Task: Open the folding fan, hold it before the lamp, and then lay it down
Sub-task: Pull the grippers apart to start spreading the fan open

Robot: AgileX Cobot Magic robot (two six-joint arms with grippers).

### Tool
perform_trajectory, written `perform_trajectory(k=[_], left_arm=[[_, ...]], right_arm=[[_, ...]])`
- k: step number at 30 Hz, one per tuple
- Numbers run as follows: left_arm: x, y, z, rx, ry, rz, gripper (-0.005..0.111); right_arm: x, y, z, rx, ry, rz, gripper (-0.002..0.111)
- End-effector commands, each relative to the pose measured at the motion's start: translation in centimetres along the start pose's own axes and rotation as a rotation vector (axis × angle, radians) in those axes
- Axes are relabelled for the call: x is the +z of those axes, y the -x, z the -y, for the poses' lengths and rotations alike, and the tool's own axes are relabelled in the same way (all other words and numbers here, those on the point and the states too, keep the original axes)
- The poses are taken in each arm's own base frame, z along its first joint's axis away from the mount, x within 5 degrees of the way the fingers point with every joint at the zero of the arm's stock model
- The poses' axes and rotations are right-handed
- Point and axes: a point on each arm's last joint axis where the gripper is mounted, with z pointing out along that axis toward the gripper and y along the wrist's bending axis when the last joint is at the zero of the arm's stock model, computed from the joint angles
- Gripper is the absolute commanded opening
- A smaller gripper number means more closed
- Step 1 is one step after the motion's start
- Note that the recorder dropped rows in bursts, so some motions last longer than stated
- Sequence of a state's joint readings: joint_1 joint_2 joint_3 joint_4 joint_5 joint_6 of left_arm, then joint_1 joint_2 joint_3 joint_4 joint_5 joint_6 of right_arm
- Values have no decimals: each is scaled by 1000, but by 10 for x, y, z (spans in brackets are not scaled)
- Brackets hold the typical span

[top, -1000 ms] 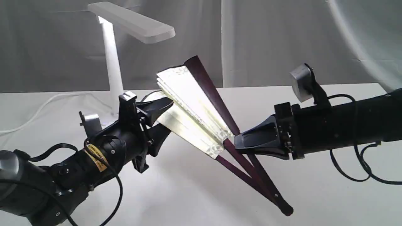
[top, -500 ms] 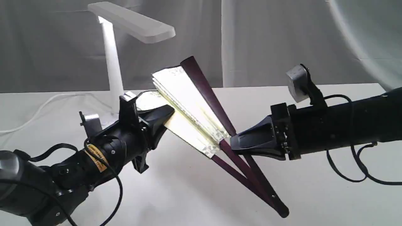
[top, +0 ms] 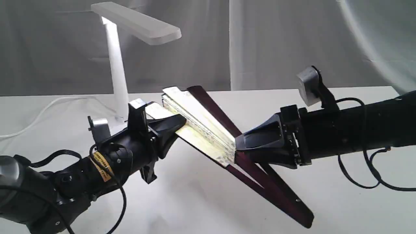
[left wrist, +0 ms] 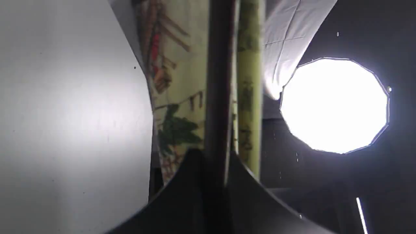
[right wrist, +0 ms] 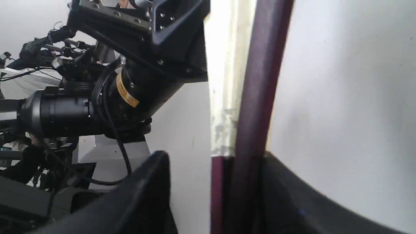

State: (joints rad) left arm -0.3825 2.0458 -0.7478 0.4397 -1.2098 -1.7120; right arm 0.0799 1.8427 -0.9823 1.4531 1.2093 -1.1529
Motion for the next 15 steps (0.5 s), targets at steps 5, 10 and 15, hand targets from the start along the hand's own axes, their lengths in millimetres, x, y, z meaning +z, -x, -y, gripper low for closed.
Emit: perform_trajectory(k=[5,10,15], left_arm=[[0,-10,-1,-2,4,-97,0],[0,-11,-1,-2,6,-110,0],[0,-14,-1,-10,13,-143,0]], right_arm=[[-1,7,-4,66,16,82,54],[3,12,10,184,-10,159,54],[9,15,28,276,32,218,54]])
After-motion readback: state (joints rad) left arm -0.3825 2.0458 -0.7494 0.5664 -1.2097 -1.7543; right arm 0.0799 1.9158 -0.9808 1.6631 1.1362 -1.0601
